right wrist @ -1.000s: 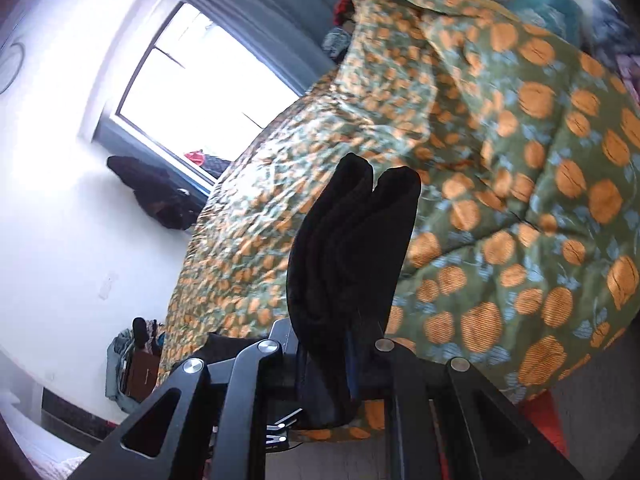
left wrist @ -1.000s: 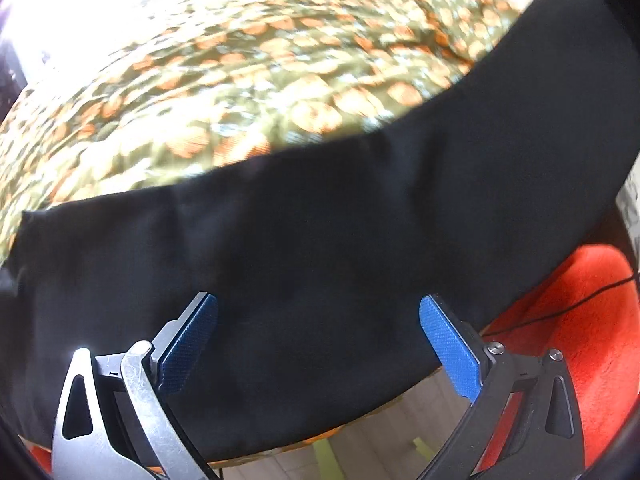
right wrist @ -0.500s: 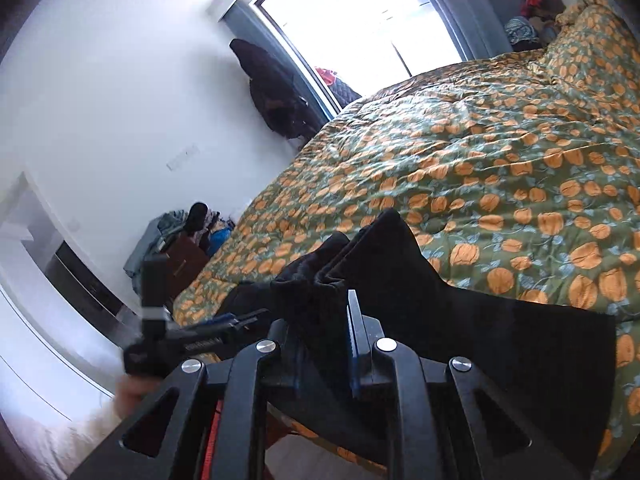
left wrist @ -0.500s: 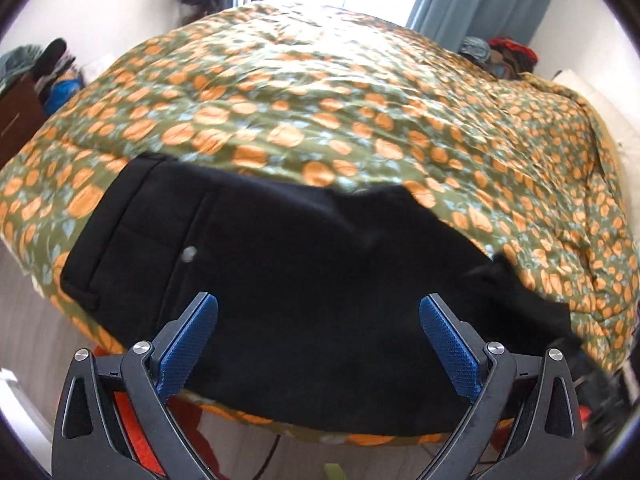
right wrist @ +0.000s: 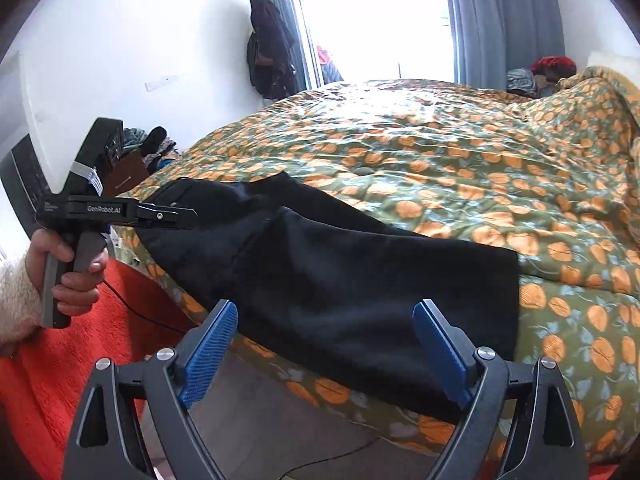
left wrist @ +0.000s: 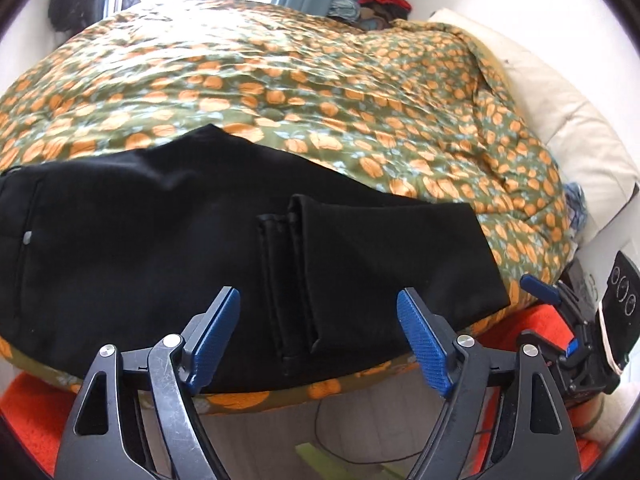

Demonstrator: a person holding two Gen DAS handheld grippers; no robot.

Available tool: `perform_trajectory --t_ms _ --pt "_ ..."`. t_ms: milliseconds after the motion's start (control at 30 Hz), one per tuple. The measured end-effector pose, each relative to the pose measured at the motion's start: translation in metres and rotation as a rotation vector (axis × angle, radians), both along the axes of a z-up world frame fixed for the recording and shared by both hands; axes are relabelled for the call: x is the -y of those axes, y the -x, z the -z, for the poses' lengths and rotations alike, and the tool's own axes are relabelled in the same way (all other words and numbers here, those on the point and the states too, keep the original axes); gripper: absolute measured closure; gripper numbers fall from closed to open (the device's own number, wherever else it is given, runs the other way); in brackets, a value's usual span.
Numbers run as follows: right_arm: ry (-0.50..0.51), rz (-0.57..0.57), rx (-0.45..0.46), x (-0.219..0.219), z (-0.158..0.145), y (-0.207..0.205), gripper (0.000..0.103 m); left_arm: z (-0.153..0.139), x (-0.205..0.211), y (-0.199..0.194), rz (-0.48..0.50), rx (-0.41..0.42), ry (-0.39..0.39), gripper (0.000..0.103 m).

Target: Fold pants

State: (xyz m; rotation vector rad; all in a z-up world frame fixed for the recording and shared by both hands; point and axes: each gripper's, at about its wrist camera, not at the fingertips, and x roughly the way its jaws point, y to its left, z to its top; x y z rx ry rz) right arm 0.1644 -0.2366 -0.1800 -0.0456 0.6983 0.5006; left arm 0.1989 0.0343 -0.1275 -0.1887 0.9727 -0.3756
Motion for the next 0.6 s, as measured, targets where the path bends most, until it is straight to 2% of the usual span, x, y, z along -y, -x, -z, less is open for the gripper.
perform_trajectory --t_ms 67,133,233,367,600 --pt "-0.025 0.017 -0.029 0.007 0.000 0.000 0.014 0.006 0.009 -0.001 0.005 -0.028 -0.010 0.021" --pt "-0.031 0.017 -0.011 0.008 -0.004 0.000 0.014 0.009 0.011 -0.002 -0.007 -0.050 -0.010 0.020" --pt "-0.014 0.004 0.029 0.006 -0.008 -0.001 0.014 0.009 0.008 -0.001 -0.034 -0.051 -0.025 0.017" --pt "-0.022 0.009 -0.029 0.003 0.004 -0.011 0.014 0.012 -0.001 0.006 -0.059 -0.049 -0.017 0.014" --pt "0.003 -0.008 -0.025 -0.005 0.007 -0.009 0.014 0.019 -0.007 0.008 -0.077 -0.065 -0.008 0.014"
